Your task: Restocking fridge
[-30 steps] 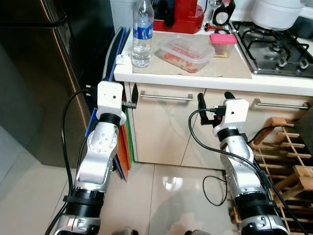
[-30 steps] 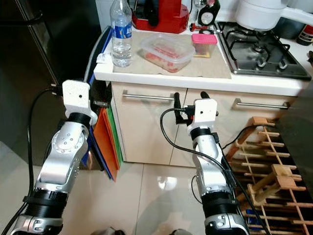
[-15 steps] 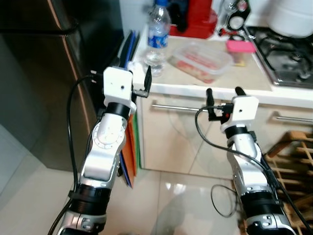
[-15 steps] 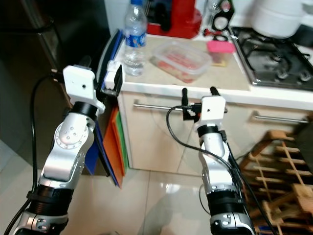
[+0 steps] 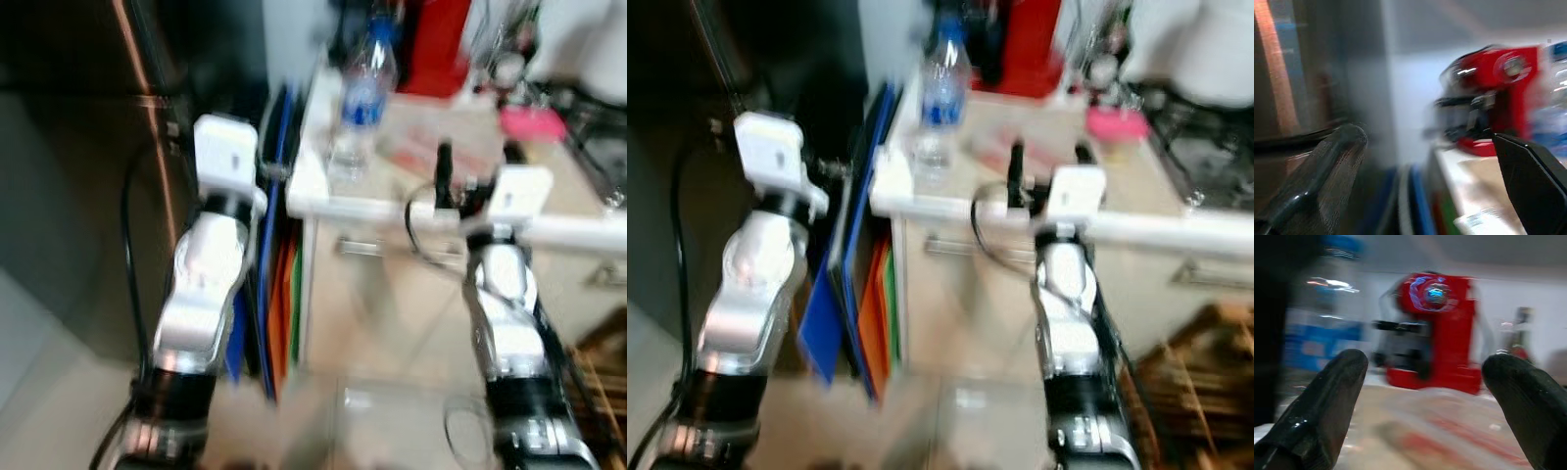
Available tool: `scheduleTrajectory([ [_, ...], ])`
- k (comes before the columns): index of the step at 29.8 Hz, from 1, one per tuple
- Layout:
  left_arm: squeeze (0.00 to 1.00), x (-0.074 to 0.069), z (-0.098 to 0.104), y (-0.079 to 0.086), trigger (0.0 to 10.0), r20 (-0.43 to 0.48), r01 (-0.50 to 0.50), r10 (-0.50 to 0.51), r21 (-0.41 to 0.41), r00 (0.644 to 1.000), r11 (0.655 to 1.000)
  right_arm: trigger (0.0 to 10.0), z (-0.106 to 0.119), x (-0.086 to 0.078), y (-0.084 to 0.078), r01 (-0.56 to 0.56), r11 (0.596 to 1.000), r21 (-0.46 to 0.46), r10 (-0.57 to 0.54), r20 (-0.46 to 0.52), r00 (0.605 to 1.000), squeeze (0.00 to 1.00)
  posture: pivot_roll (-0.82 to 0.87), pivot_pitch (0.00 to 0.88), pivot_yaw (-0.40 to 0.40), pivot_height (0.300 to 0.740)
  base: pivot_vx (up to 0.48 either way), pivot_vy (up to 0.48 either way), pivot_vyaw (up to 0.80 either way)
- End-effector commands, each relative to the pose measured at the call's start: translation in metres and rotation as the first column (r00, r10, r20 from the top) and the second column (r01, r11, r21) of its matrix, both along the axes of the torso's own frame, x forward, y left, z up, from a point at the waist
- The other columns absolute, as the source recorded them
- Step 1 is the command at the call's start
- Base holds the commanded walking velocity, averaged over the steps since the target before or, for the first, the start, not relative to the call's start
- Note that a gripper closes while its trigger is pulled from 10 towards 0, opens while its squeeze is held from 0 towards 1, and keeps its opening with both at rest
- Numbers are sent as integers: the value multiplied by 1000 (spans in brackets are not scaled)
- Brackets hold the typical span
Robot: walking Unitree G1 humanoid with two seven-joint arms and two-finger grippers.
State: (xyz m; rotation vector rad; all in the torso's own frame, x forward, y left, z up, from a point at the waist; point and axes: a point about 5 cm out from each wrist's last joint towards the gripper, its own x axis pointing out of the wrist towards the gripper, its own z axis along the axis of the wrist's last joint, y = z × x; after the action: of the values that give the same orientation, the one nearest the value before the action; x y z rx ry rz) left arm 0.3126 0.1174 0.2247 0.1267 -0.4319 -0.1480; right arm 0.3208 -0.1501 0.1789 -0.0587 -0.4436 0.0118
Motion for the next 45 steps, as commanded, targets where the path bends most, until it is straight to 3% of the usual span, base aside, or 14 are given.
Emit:
scheduleTrajectory([
  [1,0,6,7,-8,10000,-33,43,-42,9,999,999,10000,2,-2,-10,27,1000,4,-27,-3,1000,0,-17,12,8,740,0,0,0],
  [8,0,23,27,-8,10000,-102,171,-171,-8,980,985,10000,0,-1,-10,44,998,34,-44,-21,999,0,-14,13,24,740,0,0,0],
  [12,0,34,50,-17,10000,-143,310,-308,-12,940,951,10000,-14,-6,-13,50,998,31,-47,-77,996,0,-2,14,29,740,0,0,0],
  [16,0,36,54,-18,10000,-151,331,-329,-15,932,944,10000,-16,-8,-13,50,998,29,-48,-88,995,0,-2,14,29,740,0,0,0],
  [19,0,41,74,-23,10000,-169,425,-412,50,896,904,10000,-41,-23,-20,63,998,2,-61,-165,984,0,-14,45,77,740,0,0,0],
  [20,0,41,74,-23,10000,-169,425,-412,50,896,904,10000,-41,-23,-20,63,998,2,-61,-165,984,0,-14,45,77,740,0,0,0],
  [22,0,49,94,-20,10000,-165,441,-422,100,891,892,10000,-64,-41,-22,82,997,-6,-81,-233,969,0,-20,51,99,740,0,0,0],
  [30,0,66,125,-8,10000,-154,461,-444,103,883,881,10000,-77,-55,-15,91,996,6,-85,-271,959,0,-27,71,139,740,0,0,0],
  [34,0,71,125,-11,10000,-177,544,-530,39,829,838,10000,-79,-59,-11,88,996,22,-78,-281,957,0,-32,81,146,740,0,0,0],
  [36,0,73,123,-10,10000,-183,549,-537,20,824,836,10000,-79,-60,-10,85,996,24,-75,-280,957,0,-41,91,153,740,0,0,0],
  [37,0,77,120,-10,10000,-191,563,-561,-49,805,825,10000,-79,-63,-8,80,996,25,-70,-278,958,0,-50,97,157,740,0,0,0],
  [42,0,83,115,-11,10000,-192,574,-594,-153,782,805,10000,-79,-66,-9,80,997,23,-70,-282,957,0,-66,106,159,740,0,0,0],
  [43,0,88,110,-13,10000,-180,573,-614,-232,769,786,10000,-80,-67,-10,83,996,21,-73,-290,954,0,-76,108,155,740,0,0,0],
  [45,0,89,109,-13,10000,-173,570,-618,-260,767,779,10000,-81,-68,-10,82,996,19,-73,-292,954,0,-81,110,154,740,0,0,0],
])
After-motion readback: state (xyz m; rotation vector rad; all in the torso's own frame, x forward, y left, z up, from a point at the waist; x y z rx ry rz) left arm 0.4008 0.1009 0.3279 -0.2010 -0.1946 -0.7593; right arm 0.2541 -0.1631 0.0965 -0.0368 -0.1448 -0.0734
